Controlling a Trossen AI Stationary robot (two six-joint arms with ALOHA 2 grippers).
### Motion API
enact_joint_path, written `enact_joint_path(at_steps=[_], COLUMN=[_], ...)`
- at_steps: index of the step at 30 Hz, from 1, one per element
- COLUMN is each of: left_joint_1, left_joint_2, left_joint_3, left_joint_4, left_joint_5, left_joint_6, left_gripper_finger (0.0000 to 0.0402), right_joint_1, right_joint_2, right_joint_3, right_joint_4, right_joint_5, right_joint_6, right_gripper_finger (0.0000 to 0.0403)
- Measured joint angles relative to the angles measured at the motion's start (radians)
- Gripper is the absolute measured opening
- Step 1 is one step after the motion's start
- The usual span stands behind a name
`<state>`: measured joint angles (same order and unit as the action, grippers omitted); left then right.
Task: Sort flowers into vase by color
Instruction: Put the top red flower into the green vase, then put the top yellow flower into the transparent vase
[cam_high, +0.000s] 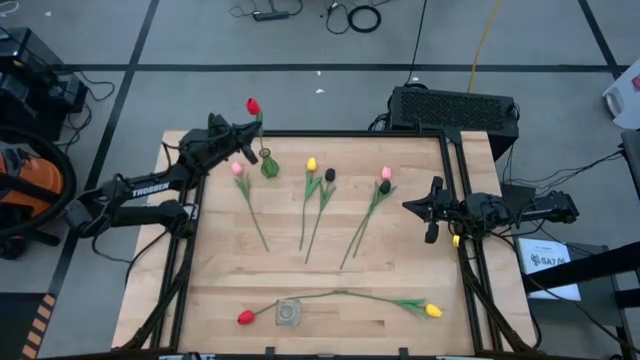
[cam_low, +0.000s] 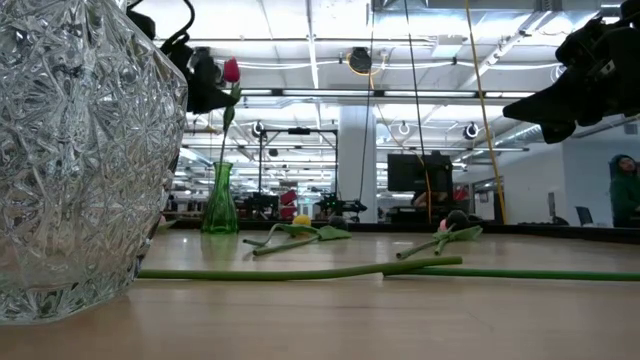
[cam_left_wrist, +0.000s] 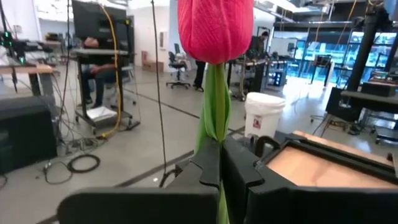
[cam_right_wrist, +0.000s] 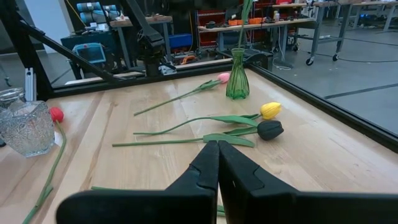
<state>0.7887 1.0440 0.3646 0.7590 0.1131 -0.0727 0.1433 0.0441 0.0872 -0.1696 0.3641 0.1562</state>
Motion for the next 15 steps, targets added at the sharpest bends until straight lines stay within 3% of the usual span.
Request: enact_joint_path(at_steps=[15], left_joint_1=[-0.012], left_joint_2=[0.001], left_joint_3=[-0.004], left_joint_4=[0.0], left_joint_5=[-0.035], left_joint_6=[-0.078], left_gripper_finger=[0.0101], right_joint_1=[0.0], right_joint_2=[0.0], right_joint_3=[0.0], right_joint_4=[0.0], right_joint_5=[0.0], right_joint_6=[0.0], right_gripper_finger=[0.0])
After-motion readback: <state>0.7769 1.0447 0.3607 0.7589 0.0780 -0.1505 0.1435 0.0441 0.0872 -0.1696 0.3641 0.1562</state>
